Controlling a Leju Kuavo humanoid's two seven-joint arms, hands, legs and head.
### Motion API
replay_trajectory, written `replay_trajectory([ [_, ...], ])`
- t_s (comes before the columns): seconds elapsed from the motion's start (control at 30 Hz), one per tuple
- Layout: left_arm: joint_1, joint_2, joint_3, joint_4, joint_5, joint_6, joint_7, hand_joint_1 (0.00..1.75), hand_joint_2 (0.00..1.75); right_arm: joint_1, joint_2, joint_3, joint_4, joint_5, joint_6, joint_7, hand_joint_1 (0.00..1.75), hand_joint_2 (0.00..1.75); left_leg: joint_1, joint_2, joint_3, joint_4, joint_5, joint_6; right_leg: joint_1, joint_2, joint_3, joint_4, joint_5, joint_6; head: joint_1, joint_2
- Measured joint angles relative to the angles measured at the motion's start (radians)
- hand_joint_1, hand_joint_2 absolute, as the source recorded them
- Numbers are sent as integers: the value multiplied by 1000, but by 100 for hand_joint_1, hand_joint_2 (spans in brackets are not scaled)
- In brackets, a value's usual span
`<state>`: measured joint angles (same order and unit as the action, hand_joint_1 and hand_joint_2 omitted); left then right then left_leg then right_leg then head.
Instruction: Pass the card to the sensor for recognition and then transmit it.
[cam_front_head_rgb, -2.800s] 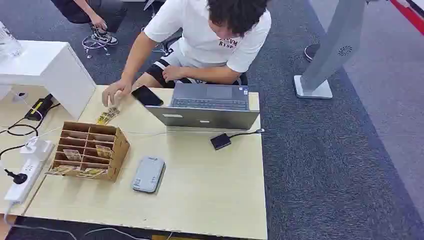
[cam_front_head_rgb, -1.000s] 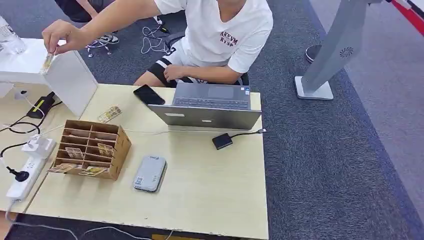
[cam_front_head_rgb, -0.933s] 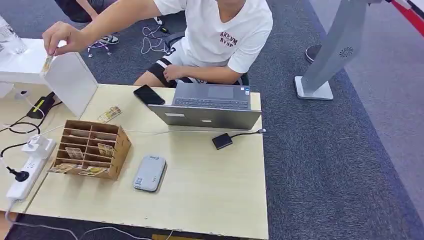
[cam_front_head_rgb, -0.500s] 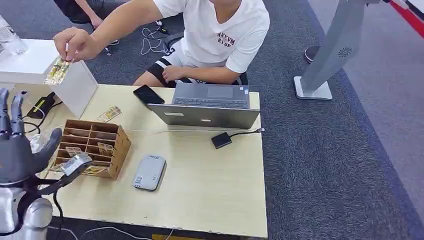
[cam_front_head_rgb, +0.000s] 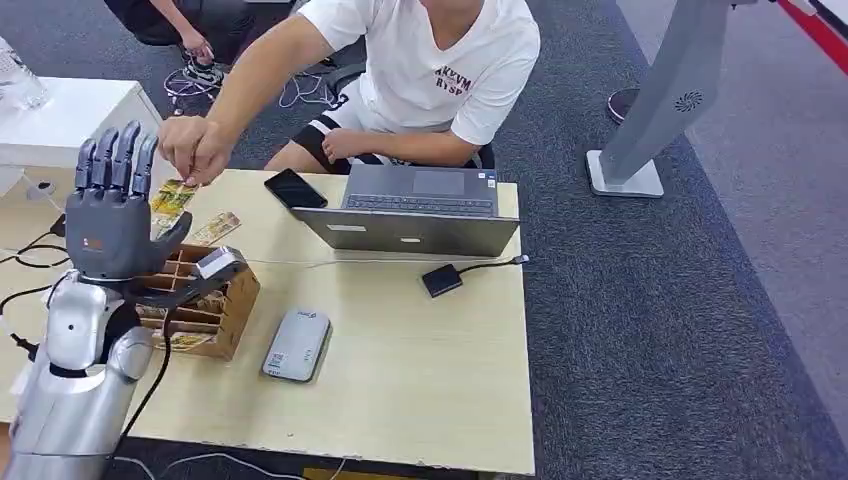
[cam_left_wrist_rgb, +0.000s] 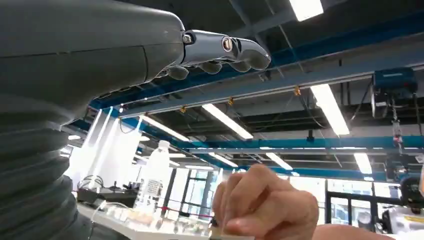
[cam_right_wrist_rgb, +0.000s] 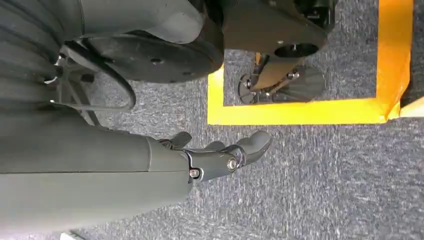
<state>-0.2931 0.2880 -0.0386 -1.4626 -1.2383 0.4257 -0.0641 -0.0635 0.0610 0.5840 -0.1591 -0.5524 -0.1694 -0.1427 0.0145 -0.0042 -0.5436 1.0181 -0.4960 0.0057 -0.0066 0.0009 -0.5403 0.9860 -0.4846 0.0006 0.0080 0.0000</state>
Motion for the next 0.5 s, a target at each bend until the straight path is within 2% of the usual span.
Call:
replay_trajectory([
  [0.13, -9, 0, -37, 10, 2, -5, 9, 0, 175, 0, 2, 2, 0, 0, 0, -2, 0, 175, 0, 0, -1, 0, 0, 0, 0, 1, -1, 0, 0, 0, 0, 0],
  [0.4, -9, 0, -62, 10, 26, -11, 21, 0, 175, 1, 2, 2, 0, 0, -3, -7, 0, 175, 0, 0, -1, 0, 0, 0, 0, 1, -2, 0, 0, 0, 0, 0],
  [0.43, -9, 0, -62, 10, 26, -11, 21, 93, 175, 1, 2, 2, 0, 0, -3, -7, 0, 175, 0, 0, -1, 0, 0, 0, 0, 1, -2, 0, 0, 0, 0, 0],
  [0.47, -9, 0, -63, 10, 26, -11, 21, 175, 175, 1, 2, 2, 0, 0, -2, -7, 0, 175, 0, 0, -1, 0, 0, 0, 0, 1, -2, 0, 0, 0, 0, 0],
  [0.5, -9, 0, -63, 10, 29, -11, 21, 175, 175, 1, 2, 2, 0, 0, -2, -7, 0, 175, 0, 0, -1, 0, 0, 0, 0, 1, -2, 0, 0, 0, 0, 0],
])
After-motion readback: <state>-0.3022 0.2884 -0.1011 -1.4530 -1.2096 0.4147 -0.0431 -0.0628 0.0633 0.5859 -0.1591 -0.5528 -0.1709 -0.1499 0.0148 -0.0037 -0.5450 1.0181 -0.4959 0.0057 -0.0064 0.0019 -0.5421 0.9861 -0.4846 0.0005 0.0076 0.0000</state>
